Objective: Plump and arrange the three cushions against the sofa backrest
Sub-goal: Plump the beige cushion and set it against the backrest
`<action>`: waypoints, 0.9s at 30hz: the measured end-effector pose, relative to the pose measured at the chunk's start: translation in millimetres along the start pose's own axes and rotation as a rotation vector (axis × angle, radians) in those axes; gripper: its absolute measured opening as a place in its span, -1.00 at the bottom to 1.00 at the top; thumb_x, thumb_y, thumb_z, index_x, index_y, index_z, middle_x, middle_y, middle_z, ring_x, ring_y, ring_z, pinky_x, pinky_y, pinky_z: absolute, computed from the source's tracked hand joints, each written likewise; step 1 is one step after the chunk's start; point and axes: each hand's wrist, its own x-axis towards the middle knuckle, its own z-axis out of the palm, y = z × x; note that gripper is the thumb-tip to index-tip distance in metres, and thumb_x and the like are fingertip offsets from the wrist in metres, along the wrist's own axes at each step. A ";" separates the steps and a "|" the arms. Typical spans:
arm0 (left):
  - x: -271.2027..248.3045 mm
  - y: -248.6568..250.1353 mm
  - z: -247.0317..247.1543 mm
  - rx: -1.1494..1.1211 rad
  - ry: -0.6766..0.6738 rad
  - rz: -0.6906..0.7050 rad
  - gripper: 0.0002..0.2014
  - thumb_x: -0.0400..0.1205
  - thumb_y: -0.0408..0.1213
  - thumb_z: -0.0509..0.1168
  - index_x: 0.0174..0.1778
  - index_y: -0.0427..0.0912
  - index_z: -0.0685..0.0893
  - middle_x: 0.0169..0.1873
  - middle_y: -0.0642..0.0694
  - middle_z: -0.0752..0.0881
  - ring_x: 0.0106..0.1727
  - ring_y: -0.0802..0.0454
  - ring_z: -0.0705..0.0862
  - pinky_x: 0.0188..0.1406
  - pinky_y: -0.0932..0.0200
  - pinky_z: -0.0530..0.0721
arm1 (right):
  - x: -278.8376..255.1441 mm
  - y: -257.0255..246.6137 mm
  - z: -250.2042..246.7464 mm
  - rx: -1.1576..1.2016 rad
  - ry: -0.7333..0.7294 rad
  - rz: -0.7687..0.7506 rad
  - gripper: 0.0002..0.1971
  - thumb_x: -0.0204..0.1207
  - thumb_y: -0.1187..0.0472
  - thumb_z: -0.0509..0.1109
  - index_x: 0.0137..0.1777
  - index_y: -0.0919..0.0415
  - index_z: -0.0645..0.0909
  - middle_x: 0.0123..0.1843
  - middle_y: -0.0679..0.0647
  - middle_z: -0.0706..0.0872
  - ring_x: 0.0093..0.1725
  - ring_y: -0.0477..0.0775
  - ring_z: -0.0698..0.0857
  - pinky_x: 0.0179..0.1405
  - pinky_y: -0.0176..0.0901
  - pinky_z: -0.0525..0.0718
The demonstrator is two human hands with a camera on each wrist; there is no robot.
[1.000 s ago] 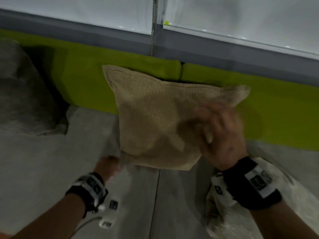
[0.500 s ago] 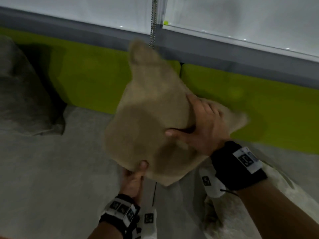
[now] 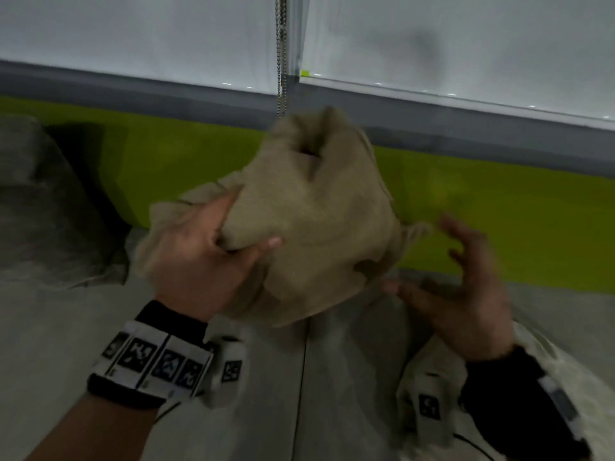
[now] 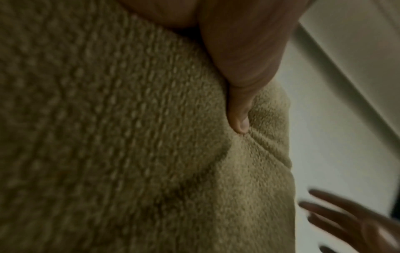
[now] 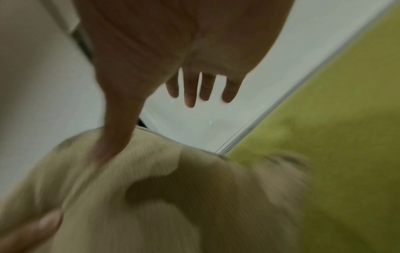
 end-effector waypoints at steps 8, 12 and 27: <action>21.9 25.0 8.4 -0.057 -0.391 0.496 -0.22 0.48 0.32 0.35 0.57 -0.03 0.53 0.36 0.01 0.70 0.41 0.10 0.55 0.45 -0.02 0.44 | 8.0 13.1 38.0 0.403 -0.273 0.396 0.09 -0.05 -0.14 0.90 0.54 -0.04 0.51 0.36 -0.16 0.74 0.39 -0.11 0.71 0.20 -0.29 0.76; 11.1 1.5 22.7 -0.185 -0.195 0.188 0.00 0.37 0.33 0.51 0.65 -0.14 0.41 0.64 -0.09 0.38 0.65 -0.10 0.37 0.62 -0.06 0.34 | -22.1 32.6 51.7 0.595 -0.112 0.665 -0.07 -0.03 -0.25 0.86 0.40 -0.07 0.67 0.25 -0.08 0.85 0.27 0.07 0.80 0.28 0.25 0.79; -45.2 -67.1 82.0 -0.619 -0.675 -0.673 0.23 0.16 0.03 0.74 0.70 0.14 0.16 0.54 0.12 0.45 0.50 0.07 0.47 0.54 -0.13 0.48 | -0.9 26.6 49.3 0.640 -0.182 0.696 0.20 0.15 -0.39 0.71 0.74 -0.46 0.06 0.69 -0.17 0.40 0.62 0.08 0.46 0.62 0.25 0.50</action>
